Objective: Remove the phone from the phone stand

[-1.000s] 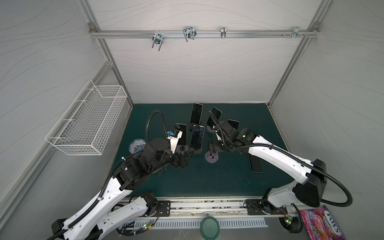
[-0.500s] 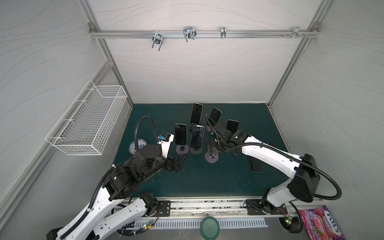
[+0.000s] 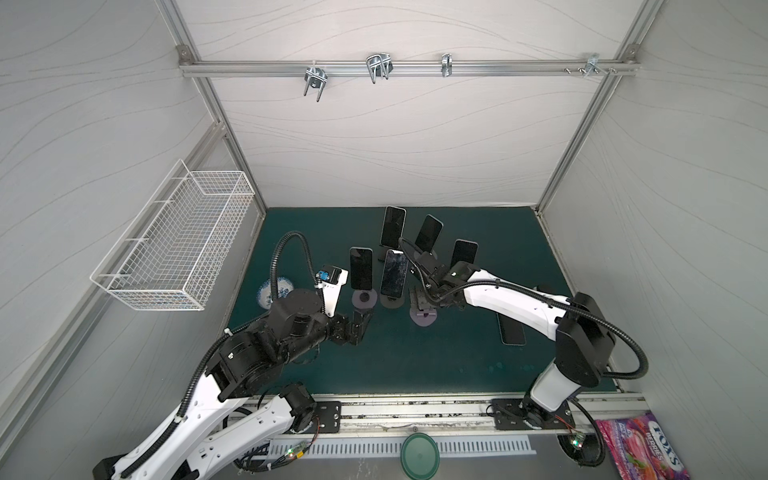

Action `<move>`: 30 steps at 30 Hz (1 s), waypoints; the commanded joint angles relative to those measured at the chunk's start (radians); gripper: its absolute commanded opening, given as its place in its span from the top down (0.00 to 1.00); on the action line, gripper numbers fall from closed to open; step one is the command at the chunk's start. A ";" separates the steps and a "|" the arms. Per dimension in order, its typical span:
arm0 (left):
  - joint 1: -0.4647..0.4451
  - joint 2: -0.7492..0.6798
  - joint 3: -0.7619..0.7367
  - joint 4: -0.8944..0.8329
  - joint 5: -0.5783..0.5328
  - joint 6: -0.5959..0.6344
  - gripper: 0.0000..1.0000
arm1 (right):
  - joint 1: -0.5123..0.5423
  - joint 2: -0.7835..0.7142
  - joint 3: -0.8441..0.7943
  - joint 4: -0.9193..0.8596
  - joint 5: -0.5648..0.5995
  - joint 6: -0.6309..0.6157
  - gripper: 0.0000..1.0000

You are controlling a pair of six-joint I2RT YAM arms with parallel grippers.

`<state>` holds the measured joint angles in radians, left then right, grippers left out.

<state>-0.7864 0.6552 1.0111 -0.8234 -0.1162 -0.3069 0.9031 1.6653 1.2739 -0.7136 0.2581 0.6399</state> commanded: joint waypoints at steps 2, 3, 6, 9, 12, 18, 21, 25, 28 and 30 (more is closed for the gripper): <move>-0.002 -0.005 0.005 -0.002 0.001 -0.011 0.01 | 0.005 0.023 0.025 0.019 0.021 0.023 0.13; -0.002 -0.007 0.006 -0.004 0.000 -0.012 0.01 | 0.005 0.028 0.028 0.021 0.021 0.021 0.14; -0.003 -0.010 0.004 -0.006 0.000 -0.015 0.01 | 0.004 0.041 0.037 0.026 0.024 0.020 0.15; -0.003 -0.012 0.001 -0.005 -0.002 -0.018 0.01 | 0.002 0.056 0.045 0.029 0.028 0.017 0.16; -0.002 -0.011 0.003 -0.006 0.001 -0.020 0.01 | -0.003 0.068 0.048 0.034 0.037 0.018 0.17; -0.002 -0.007 0.009 -0.006 0.001 -0.015 0.01 | -0.012 0.075 0.046 0.045 0.042 0.014 0.20; -0.003 -0.006 0.009 -0.008 0.001 -0.015 0.01 | -0.014 0.072 0.039 0.047 0.043 0.012 0.22; -0.002 -0.012 0.001 -0.001 -0.002 -0.024 0.01 | -0.016 0.070 0.032 0.053 0.029 0.003 0.26; -0.002 -0.015 -0.006 0.007 0.004 -0.037 0.01 | -0.020 0.064 0.020 0.064 0.016 0.003 0.27; -0.002 -0.013 -0.009 0.007 0.006 -0.042 0.01 | -0.021 0.065 0.017 0.067 0.012 0.004 0.27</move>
<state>-0.7864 0.6491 1.0023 -0.8330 -0.1158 -0.3264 0.8883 1.7279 1.2999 -0.6567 0.2775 0.6369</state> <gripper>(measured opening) 0.991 0.734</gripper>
